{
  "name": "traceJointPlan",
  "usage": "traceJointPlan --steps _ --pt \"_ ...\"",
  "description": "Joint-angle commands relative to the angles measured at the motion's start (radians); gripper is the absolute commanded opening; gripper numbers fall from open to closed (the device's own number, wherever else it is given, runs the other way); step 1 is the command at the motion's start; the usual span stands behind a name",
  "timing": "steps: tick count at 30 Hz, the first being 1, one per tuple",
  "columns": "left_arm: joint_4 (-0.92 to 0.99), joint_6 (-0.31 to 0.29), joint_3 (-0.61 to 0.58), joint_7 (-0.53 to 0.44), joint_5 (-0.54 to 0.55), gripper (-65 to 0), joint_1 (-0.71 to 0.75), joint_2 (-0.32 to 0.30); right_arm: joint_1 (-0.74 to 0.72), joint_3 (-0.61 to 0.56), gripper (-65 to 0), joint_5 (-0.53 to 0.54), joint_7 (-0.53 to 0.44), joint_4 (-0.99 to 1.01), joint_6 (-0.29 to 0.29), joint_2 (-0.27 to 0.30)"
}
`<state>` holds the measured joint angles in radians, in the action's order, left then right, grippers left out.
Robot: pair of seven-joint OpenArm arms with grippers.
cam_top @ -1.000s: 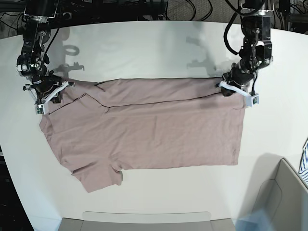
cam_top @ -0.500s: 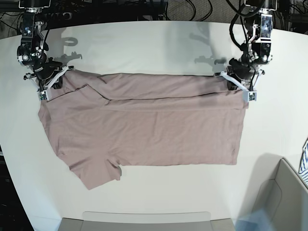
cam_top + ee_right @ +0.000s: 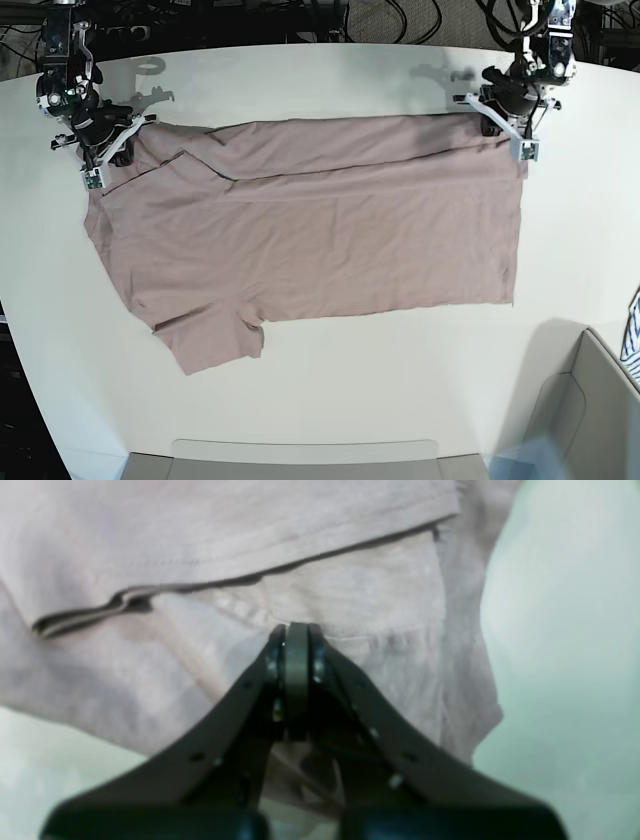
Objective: Fold the T-shirt properly
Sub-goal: 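Lay the folded edge down and release with both grippers, then drag the shirt toward the robot with both grippers holding the fold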
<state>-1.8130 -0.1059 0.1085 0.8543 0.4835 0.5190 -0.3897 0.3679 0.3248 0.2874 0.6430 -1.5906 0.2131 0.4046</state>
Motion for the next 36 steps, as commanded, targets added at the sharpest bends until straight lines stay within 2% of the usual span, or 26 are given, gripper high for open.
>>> traceJointPlan --steps 1,4,9,14,21,26,28,33,36 --pt "-0.061 -0.001 0.024 -0.025 -0.001 -65.0 -0.007 0.008 0.004 -0.002 -65.0 -0.001 0.034 -0.003 0.009 0.006" --pt "-0.146 -0.001 0.056 -0.013 -0.001 -65.0 -0.098 0.056 0.004 -0.003 -65.0 -0.001 0.034 -0.003 0.009 -0.003" --pt "-0.120 -0.001 0.035 -0.013 -0.001 -65.0 -0.187 0.094 0.006 -0.003 -65.0 -0.001 0.034 -0.003 0.009 -0.014" --pt "-0.024 -0.001 -0.065 -0.011 -0.002 -65.0 -0.193 0.082 0.004 -0.003 -65.0 -0.001 0.034 -0.001 0.009 -0.014" --pt "0.023 -0.001 -0.069 -0.050 -0.002 -65.0 -0.125 0.085 0.003 0.001 -65.0 -0.001 0.034 -0.003 0.009 -0.014" --pt "0.207 -0.005 -0.079 -0.011 -0.002 -65.0 -0.168 0.082 0.006 -0.002 -65.0 -0.001 0.036 -0.003 0.009 -0.016" --pt "0.246 -0.007 -0.079 -0.013 -0.002 -65.0 -0.167 0.061 0.010 0.003 -65.0 -0.001 0.036 -0.004 0.009 -0.014" --pt "0.252 -0.007 -0.074 -0.056 -0.002 -65.0 -0.046 -0.041 0.039 0.006 -65.0 -0.001 0.042 -0.032 0.009 0.009" --pt "0.252 -0.007 -0.076 -0.056 -0.002 -65.0 0.010 -0.071 0.072 0.000 -65.0 -0.001 0.044 -0.078 0.009 0.007"
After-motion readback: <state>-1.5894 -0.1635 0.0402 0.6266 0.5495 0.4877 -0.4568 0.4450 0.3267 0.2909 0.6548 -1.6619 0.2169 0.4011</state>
